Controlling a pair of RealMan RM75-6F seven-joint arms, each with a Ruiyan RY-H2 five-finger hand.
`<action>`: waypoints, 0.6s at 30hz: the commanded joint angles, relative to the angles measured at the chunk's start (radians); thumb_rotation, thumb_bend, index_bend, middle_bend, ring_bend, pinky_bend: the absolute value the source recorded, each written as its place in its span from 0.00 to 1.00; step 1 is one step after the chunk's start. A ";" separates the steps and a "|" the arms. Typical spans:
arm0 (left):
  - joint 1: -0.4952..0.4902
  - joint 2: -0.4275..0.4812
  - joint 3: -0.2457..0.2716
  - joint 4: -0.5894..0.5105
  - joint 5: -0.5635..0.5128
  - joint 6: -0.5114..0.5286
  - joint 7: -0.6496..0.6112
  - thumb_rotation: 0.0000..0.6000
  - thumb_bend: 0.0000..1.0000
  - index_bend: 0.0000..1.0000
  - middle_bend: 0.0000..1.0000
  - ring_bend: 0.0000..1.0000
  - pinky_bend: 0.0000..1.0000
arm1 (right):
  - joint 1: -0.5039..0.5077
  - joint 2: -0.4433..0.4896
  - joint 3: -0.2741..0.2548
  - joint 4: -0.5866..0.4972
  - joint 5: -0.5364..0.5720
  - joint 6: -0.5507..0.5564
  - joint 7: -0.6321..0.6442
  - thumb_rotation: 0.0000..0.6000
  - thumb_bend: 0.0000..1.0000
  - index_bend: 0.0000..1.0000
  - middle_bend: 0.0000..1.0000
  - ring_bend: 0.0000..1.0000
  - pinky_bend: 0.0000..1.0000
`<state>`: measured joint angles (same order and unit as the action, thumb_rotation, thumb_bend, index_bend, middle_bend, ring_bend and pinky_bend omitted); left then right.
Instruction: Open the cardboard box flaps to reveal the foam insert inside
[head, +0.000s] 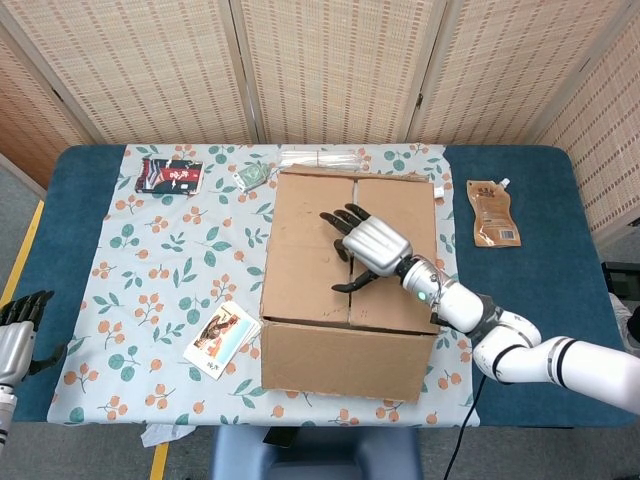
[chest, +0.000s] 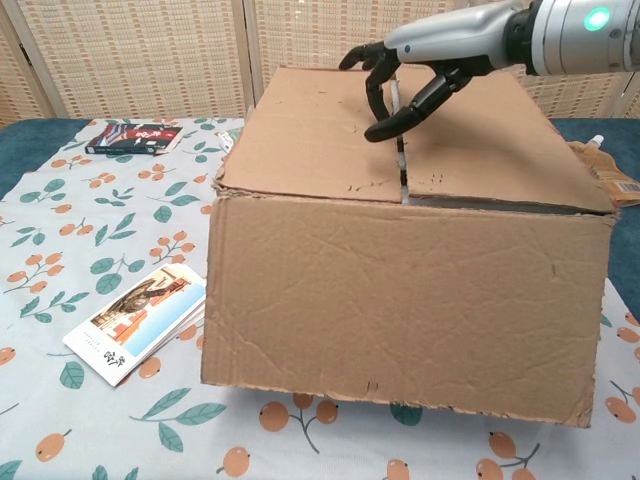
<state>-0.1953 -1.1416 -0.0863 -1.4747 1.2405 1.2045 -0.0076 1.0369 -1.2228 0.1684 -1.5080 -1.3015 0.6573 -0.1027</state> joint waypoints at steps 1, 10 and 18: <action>0.001 0.001 0.000 0.000 0.002 0.002 -0.008 1.00 0.45 0.00 0.08 0.02 0.00 | 0.004 0.003 -0.008 -0.001 0.013 -0.009 -0.025 0.34 0.25 0.51 0.00 0.00 0.00; 0.002 0.004 0.004 0.000 0.006 -0.002 -0.011 1.00 0.56 0.01 0.07 0.00 0.00 | 0.002 0.024 -0.009 -0.029 0.039 -0.012 -0.046 0.34 0.25 0.52 0.00 0.00 0.00; 0.002 0.005 0.004 -0.006 -0.005 -0.004 0.005 1.00 0.64 0.08 0.07 0.00 0.00 | -0.021 0.073 -0.019 -0.069 0.025 0.014 -0.059 0.34 0.25 0.68 0.00 0.00 0.00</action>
<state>-0.1932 -1.1368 -0.0824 -1.4806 1.2358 1.1999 -0.0026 1.0197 -1.1538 0.1523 -1.5725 -1.2754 0.6677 -0.1589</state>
